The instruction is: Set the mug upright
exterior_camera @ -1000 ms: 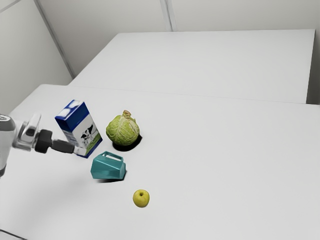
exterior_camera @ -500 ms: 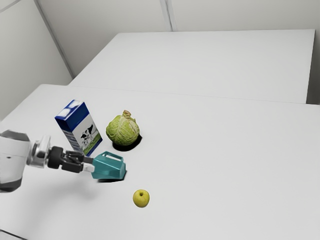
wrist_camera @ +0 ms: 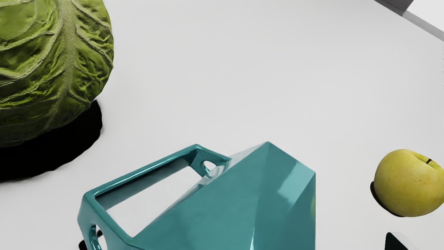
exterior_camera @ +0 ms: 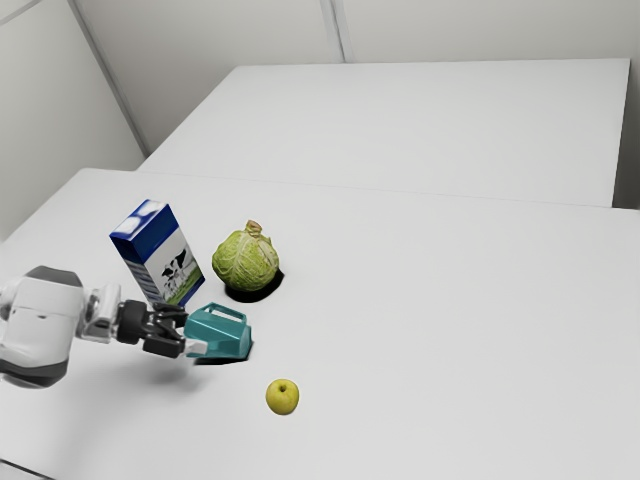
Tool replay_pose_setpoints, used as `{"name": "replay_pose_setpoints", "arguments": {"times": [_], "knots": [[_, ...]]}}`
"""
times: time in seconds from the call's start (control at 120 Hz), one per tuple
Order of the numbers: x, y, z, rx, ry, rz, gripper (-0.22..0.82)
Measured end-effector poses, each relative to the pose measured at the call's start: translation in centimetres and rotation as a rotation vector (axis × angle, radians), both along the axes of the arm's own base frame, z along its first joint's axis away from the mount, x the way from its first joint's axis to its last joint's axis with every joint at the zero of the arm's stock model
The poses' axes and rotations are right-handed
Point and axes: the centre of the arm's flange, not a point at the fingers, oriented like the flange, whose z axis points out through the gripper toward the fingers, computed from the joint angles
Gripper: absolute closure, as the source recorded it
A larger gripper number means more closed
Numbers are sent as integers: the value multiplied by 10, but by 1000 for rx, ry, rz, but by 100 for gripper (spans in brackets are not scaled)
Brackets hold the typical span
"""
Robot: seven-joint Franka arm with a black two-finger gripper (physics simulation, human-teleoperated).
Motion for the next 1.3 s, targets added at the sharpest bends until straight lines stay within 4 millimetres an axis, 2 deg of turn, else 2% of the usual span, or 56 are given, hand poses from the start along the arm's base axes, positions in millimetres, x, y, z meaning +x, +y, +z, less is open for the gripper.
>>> {"name": "replay_pose_setpoints", "arguments": {"times": [0.142,0.258,0.392,0.483,0.583,0.742,0.942,1.208,1.3], "knots": [[5,-12,-3,7,-25,-21,4],[8,-18,-4,10,-44,-31,21],[11,-17,2,20,-77,-25,47],[14,-11,7,31,-99,-13,60],[21,0,16,47,-131,0,68],[29,3,24,61,-161,-5,75],[37,-15,28,49,-185,-24,77],[44,-74,77,88,-259,-95,78],[55,-100,93,127,-245,-134,79]]}}
